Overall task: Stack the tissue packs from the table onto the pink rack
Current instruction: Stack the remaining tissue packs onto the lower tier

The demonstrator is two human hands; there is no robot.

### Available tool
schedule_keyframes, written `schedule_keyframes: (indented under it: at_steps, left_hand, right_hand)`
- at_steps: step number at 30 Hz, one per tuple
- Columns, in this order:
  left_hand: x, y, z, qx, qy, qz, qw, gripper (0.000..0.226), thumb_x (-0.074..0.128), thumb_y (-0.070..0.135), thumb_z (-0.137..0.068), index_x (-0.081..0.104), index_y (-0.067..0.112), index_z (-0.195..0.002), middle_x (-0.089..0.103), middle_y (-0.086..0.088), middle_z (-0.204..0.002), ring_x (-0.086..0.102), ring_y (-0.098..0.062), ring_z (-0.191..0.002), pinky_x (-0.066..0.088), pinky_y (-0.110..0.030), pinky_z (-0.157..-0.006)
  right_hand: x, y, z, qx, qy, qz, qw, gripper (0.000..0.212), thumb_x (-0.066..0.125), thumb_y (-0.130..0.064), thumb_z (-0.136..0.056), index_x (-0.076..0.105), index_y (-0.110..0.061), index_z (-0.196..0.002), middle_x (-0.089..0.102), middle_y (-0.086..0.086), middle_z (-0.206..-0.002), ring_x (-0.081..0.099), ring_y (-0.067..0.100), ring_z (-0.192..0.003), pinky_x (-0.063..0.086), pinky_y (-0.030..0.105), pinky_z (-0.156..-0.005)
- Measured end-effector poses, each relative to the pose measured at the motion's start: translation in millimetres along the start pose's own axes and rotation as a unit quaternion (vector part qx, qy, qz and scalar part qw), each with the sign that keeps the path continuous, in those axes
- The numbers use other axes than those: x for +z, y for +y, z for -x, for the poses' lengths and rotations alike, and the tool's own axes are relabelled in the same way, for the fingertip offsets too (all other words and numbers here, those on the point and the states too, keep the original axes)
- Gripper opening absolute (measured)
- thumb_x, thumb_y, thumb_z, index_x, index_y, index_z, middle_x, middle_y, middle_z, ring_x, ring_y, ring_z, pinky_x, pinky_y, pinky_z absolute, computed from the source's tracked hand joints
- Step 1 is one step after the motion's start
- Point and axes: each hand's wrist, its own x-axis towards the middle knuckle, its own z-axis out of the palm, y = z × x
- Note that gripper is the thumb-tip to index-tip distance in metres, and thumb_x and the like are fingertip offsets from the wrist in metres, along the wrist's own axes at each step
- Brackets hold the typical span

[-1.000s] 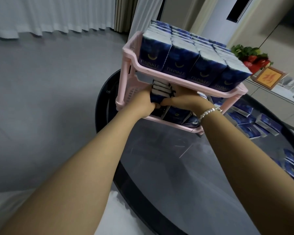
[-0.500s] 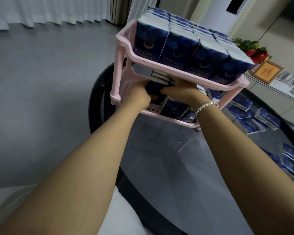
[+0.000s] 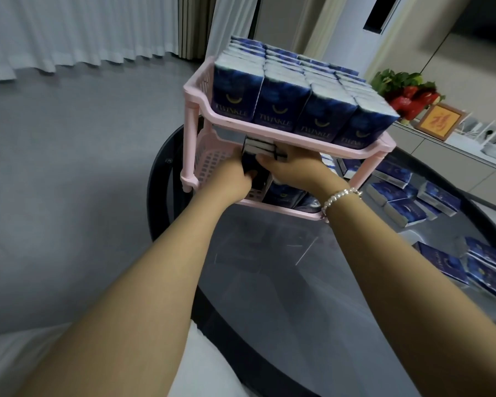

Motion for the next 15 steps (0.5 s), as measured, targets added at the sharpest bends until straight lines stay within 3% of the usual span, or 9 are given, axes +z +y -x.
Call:
schedule_keyframes:
  at_steps: [3, 6, 9, 11, 15]
  left_hand:
    - [0, 5, 6, -0.016, 0.017, -0.006, 1.0, 0.034, 0.046, 0.021, -0.097, 0.043, 0.016, -0.131, 0.059, -0.011, -0.11, 0.049, -0.02, -0.088, 0.037, -0.03, -0.076]
    - [-2, 12, 16, -0.036, 0.032, -0.009, 0.999, 0.035, 0.046, 0.023, -0.098, 0.043, 0.012, -0.131, 0.059, -0.011, -0.117, 0.05, -0.021, -0.093, 0.034, -0.028, -0.077]
    - [-4, 23, 30, -0.021, 0.055, -0.021, 0.998, 0.037, 0.045, 0.025, -0.099, 0.043, 0.012, -0.134, 0.054, -0.01, -0.13, 0.051, -0.026, -0.116, 0.034, -0.026, -0.083]
    - [-5, 32, 43, -0.003, 0.084, -0.04, 0.996, 0.045, 0.045, 0.028, -0.099, 0.037, 0.014, -0.141, 0.045, -0.009, -0.142, 0.044, -0.026, -0.128, 0.036, -0.031, -0.096]
    - [4, 44, 70, 0.061, 0.148, -0.055, 0.986, 0.042, 0.048, 0.024, -0.097, 0.045, 0.012, -0.137, 0.043, -0.008, -0.14, 0.041, -0.024, -0.13, 0.033, -0.033, -0.104]
  right_hand:
    - [-3, 2, 9, 0.0, 0.001, -0.036, 0.999, 0.035, 0.047, -0.046, -0.091, 0.058, -0.021, -0.112, 0.067, 0.005, -0.107, 0.057, 0.028, -0.104, 0.045, 0.032, -0.09]
    - [-8, 0, 25, -0.028, -0.001, -0.067, 0.997, 0.022, 0.044, -0.032, -0.096, 0.055, -0.013, -0.097, 0.065, 0.0, -0.081, 0.06, 0.029, -0.094, 0.046, 0.034, -0.083]
    - [-11, 0, 46, -0.062, 0.024, -0.043, 0.997, 0.03, 0.044, -0.023, -0.097, 0.056, -0.004, -0.116, 0.063, 0.01, -0.108, 0.054, 0.032, -0.108, 0.042, 0.037, -0.091]
    - [-12, 2, 64, -0.079, 0.052, -0.038, 0.995, 0.036, 0.045, -0.022, -0.097, 0.053, -0.003, -0.126, 0.057, 0.015, -0.126, 0.05, 0.031, -0.118, 0.037, 0.033, -0.096]
    - [-14, 9, 105, -0.066, 0.098, -0.103, 0.988, 0.035, 0.049, -0.02, -0.096, 0.055, -0.008, -0.128, 0.057, 0.008, -0.13, 0.05, 0.022, -0.122, 0.038, 0.029, -0.103]
